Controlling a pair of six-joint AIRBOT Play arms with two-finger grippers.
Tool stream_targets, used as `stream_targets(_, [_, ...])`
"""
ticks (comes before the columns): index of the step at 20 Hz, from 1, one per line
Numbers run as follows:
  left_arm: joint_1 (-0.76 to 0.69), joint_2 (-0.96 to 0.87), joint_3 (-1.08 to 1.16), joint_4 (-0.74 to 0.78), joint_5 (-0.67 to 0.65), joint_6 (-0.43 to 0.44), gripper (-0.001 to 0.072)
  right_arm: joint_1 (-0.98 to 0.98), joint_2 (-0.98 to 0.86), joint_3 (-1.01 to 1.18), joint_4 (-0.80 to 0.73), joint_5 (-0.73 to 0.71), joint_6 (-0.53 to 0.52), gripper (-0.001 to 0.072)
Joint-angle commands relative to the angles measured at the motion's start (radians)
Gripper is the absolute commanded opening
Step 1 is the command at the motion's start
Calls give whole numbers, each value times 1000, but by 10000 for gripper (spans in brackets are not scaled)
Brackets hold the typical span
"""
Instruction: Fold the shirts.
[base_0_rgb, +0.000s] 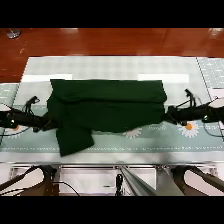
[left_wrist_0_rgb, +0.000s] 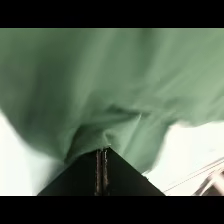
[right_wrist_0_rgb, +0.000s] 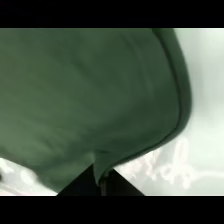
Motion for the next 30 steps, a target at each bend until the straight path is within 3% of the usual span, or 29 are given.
stream_targets(1, [1,-8,127,-144,33,-24,22,-13,-29,153,17,42,-23,28])
stream_targets(7, [-136,-207,492,-152,97,-161,22,40,-271,459,21,-2,27,28])
stream_targets(12, [-152,-466,834,-151,89,-298,22,40,-447,671,21,-2,68,28])
stream_targets(17, [-170,-656,954,-152,26,-296,24,63,-605,774,97,-44,75,30])
stream_targets(18, [-170,-677,954,-163,44,-297,54,69,-629,774,127,-76,75,125])
stream_targets(19, [-169,-688,954,-173,42,-297,273,68,-644,774,150,-83,73,413])
stream_targets(20, [-167,-690,955,-166,24,-293,697,66,-648,774,155,-79,49,639])
stream_targets(22, [-126,-689,1001,-130,-83,-283,705,21,-636,794,151,-21,29,629])
stream_targets(23, [-91,-689,1040,-72,-164,-319,704,-16,-624,815,151,23,30,628])
stream_targets(26, [3,-613,1072,262,-348,-405,704,-138,-580,830,105,127,31,627])
stream_targets(28, [50,-495,998,429,-273,-442,703,-169,-579,810,10,175,61,627])
stream_targets(30, [70,-334,842,363,-47,-441,703,-162,-588,761,-27,158,63,627])
